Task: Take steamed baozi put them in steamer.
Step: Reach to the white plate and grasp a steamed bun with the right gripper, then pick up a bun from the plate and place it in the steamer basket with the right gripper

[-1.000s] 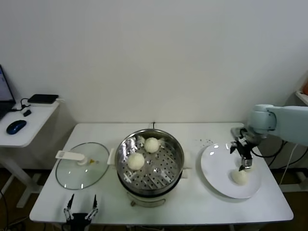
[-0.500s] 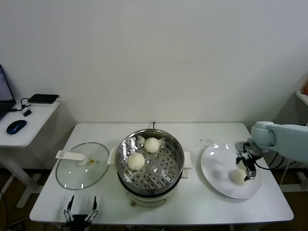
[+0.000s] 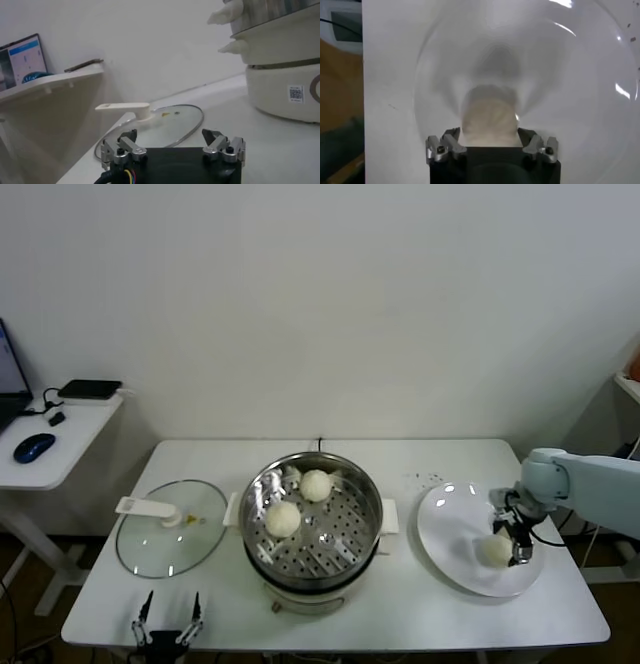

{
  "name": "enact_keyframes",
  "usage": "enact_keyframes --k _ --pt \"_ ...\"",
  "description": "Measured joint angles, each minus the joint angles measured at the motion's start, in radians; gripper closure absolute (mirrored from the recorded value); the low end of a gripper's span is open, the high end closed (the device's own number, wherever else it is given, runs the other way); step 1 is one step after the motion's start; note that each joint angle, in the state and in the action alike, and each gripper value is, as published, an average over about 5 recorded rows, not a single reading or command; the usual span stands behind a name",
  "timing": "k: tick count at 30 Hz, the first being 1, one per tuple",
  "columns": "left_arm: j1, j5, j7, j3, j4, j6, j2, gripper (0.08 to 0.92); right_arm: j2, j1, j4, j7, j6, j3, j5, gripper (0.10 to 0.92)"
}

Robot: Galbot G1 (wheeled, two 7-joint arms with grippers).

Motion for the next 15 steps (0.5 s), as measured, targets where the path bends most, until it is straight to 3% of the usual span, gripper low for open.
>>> enact_keyframes --k 7,15 --pt "0.001 0.0 -0.001 -0.003 -0.001 -0.001 0.0 0.177 0.0 -0.004 -0.004 0.001 0.003 0.007 -0.006 0.393" --pt "0.003 0.0 -0.001 -0.006 -0.006 -0.002 0.0 0.177 0.015 0.082 0.032 -0.016 0.03 -0.044 0.019 0.402"
